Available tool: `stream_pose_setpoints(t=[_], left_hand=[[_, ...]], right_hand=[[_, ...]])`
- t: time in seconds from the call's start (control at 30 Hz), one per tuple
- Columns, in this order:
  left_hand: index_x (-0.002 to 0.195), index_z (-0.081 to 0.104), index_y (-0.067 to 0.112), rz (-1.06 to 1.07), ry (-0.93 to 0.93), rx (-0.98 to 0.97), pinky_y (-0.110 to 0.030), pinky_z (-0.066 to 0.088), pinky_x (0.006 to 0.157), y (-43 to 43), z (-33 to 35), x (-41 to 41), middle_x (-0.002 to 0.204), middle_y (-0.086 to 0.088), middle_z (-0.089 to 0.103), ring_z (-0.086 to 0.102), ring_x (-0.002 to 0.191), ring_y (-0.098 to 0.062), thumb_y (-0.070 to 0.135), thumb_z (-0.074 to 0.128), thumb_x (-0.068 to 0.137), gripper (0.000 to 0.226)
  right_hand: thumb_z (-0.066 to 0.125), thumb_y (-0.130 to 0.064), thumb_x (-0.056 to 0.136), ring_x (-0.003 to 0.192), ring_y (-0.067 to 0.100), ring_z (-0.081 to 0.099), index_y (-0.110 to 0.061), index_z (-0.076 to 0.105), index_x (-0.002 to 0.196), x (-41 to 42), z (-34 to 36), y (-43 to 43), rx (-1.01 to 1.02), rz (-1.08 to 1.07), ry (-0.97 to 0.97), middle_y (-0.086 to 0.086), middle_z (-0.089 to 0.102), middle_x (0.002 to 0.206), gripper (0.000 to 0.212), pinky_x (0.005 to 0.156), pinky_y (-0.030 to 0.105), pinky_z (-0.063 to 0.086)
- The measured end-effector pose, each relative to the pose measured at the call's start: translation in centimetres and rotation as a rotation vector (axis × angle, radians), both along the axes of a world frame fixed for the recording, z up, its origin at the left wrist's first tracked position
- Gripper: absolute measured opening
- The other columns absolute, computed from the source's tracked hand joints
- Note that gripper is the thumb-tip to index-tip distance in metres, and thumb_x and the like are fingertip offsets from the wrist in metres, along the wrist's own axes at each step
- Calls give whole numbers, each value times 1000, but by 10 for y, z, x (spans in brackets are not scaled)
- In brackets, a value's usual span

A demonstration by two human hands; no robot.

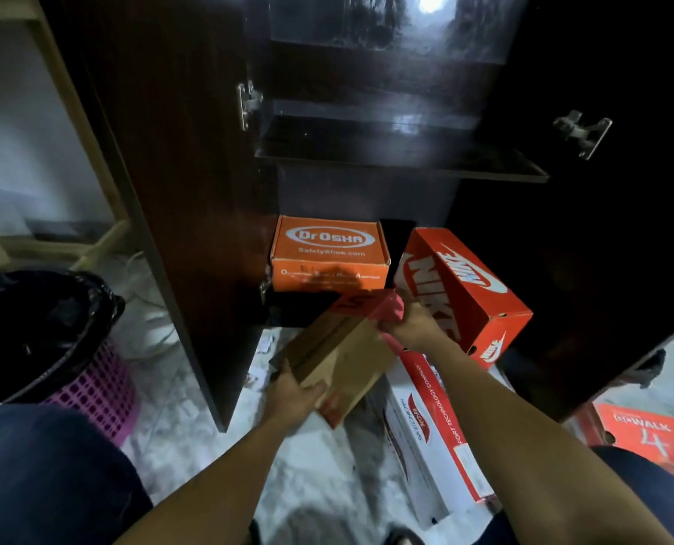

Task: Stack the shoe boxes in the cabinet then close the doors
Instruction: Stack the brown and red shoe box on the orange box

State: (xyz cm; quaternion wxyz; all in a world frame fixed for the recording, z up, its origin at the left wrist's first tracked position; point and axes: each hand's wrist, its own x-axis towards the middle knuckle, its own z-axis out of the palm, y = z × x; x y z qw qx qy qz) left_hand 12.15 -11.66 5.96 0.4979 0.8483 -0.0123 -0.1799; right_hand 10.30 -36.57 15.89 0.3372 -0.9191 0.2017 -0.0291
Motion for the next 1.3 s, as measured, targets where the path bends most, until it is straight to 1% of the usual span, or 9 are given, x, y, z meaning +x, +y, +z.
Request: stream_pose_setpoints(t=[0.13, 0.2, 0.33, 0.53, 0.7, 0.83, 0.93, 1.13, 1.3], left_hand=[[150, 35, 10, 52, 47, -32, -25, 45, 92, -13, 2, -7, 131, -10, 62, 60, 119, -29, 41, 83, 76, 93], [148, 36, 7, 82, 73, -35, -22, 42, 87, -18, -2, -3, 130, -11, 61, 59, 119, -29, 38, 82, 78, 89], [135, 53, 7, 124, 127, -65, -27, 46, 94, -18, -13, 2, 124, -12, 66, 61, 117, -31, 34, 82, 79, 69], [131, 57, 14, 101, 146, -87, -25, 46, 88, -11, -33, 0, 109, -1, 67, 63, 111, -24, 24, 81, 81, 57], [131, 49, 31, 82, 115, -159, -27, 49, 92, -3, -31, -5, 114, 6, 67, 63, 109, -19, 29, 85, 76, 65], [135, 47, 26, 134, 16, -213, -22, 53, 80, 1, -18, -8, 115, 4, 69, 67, 106, -22, 31, 91, 68, 80], [129, 47, 31, 178, -40, -291, -17, 55, 69, -2, -3, -6, 108, 7, 72, 70, 99, -18, 24, 93, 64, 81], [151, 21, 42, 186, -173, -294, -29, 50, 98, -18, 43, -1, 124, 12, 64, 60, 116, -15, 56, 91, 45, 128], [149, 15, 51, 114, -270, -237, -43, 50, 102, -35, 74, 17, 139, 14, 52, 50, 127, -17, 70, 83, 37, 132]], right_hand=[[82, -15, 75, 121, 22, 54, -11, 50, 140, 17, -14, 0, 100, -62, -44, 4, 55, 130, 72, 107, 31, 44], [83, -7, 75, 121, 19, 48, -6, 47, 142, 25, -19, -3, 101, -84, -69, 5, 48, 129, 76, 97, 18, 37], [92, -34, 52, 121, 30, 59, -5, 46, 142, 39, -38, -12, 180, -129, -138, 15, 59, 132, 105, 100, 30, 46], [95, -47, 53, 139, 29, 37, -16, 31, 153, 41, -33, -15, 103, -103, -60, 11, 43, 146, 123, 113, 32, 34], [92, -65, 42, 144, 41, 21, -31, 17, 157, 37, -19, -10, 21, -180, 62, 11, 24, 153, 142, 115, 51, 34], [69, -96, 13, 144, 41, 17, -31, 23, 154, 19, -9, -10, 29, -162, 93, 13, 21, 153, 162, 121, 47, 29], [80, -87, 16, 142, 39, 23, -37, 28, 152, -4, -5, -22, 57, -147, 16, 12, 34, 149, 154, 121, 49, 29], [88, -75, 17, 134, 35, 37, -26, 33, 152, -51, 19, -29, 124, -190, -122, 7, 36, 132, 154, 115, 46, 39], [96, -54, 36, 128, 32, 42, -22, 33, 153, -61, 27, -38, 169, -263, -251, 2, 37, 120, 137, 112, 46, 40]])
